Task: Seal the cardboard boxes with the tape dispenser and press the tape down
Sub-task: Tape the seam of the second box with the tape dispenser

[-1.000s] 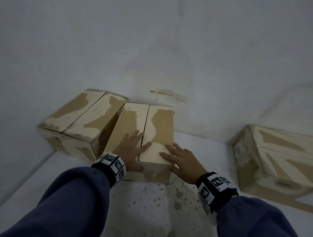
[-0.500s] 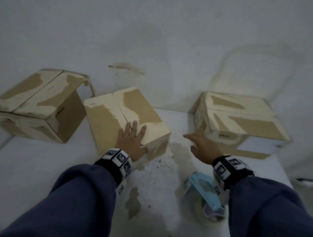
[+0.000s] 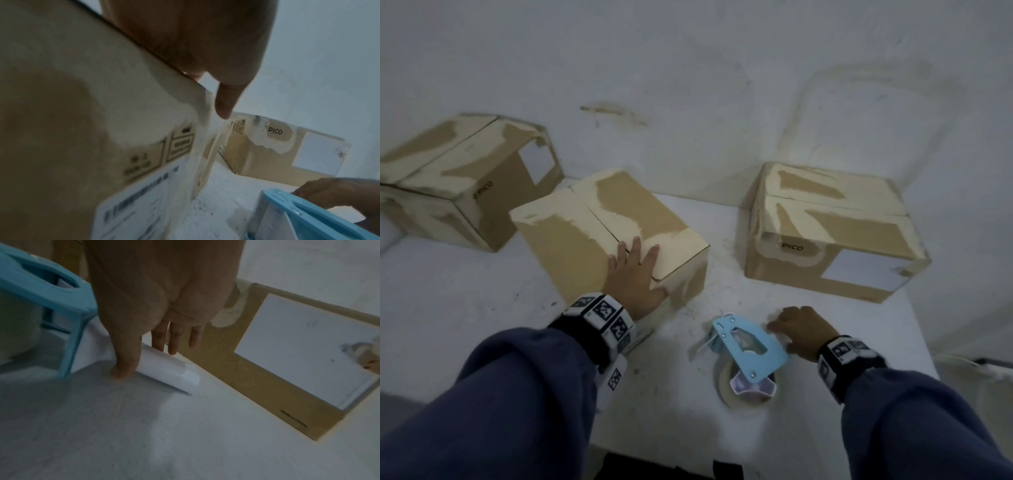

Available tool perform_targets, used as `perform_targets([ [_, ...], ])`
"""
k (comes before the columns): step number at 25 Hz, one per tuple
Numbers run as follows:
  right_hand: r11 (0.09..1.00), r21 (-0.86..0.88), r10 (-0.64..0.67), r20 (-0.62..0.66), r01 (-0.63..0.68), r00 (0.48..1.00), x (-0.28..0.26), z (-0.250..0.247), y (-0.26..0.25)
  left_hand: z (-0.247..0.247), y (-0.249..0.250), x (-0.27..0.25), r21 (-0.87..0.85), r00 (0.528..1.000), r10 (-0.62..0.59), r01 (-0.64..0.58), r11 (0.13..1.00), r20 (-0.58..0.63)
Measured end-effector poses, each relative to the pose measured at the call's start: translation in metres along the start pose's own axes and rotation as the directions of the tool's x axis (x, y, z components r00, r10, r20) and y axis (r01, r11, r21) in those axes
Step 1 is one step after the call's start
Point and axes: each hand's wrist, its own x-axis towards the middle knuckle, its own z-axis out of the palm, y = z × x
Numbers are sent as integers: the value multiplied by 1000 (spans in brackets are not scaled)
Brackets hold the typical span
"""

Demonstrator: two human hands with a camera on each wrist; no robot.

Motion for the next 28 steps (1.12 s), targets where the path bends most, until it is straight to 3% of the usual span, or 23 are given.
perform_targets([
  [2,998,56,-15,1,15,1000,4,3,-6,-9,-4,-9,-115,997,64,-58,992,46],
  [3,994,105,-9,20,7,1000,4,4,-8,-14,-8,-13,-76,990,105,-98,992,94],
  [6,967,256,19,-13,-15,1000,-4,3,-7,-11,-19,-21,247,968,144,-194,949,207],
  [9,832,554,67,-126,14,990,-17,-13,-6,-3,-15,-23,243,979,116,-156,957,170],
  [10,737,675,102,-165,37,981,-23,-23,-6,-2,-10,-21,222,981,106,-141,965,163],
  [12,458,881,197,-233,121,952,-33,-50,-7,-2,3,-18,208,984,91,-122,970,152],
  [15,91,961,272,-276,261,922,-40,-101,-11,-7,23,-14,154,981,86,-114,982,175],
  [17,-69,947,277,-285,315,918,-35,-131,-19,-20,24,-10,-32,981,97,-93,995,169],
  [18,-151,929,267,-290,337,919,-32,-145,-24,-34,20,-8,-217,986,81,-48,975,146],
  [19,-231,907,246,-295,352,923,-30,-156,-31,-50,14,-7,-468,993,44,14,883,111],
  [21,-305,876,196,-327,375,924,-23,-177,-48,-82,0,-2,-869,992,-89,118,480,86],
  [22,-300,872,176,-349,387,921,-19,-186,-58,-97,-8,0,-950,986,-116,150,274,123],
  [24,-243,882,157,-374,403,914,-9,-198,-76,-120,-21,4,-964,965,-28,258,-61,260],
  [26,-181,898,141,-379,400,915,3,-208,-93,-133,-33,6,-903,932,115,361,-235,343],
  [28,-134,916,128,-362,378,923,15,-217,-107,-138,-49,13,-886,928,143,371,-278,344],
])
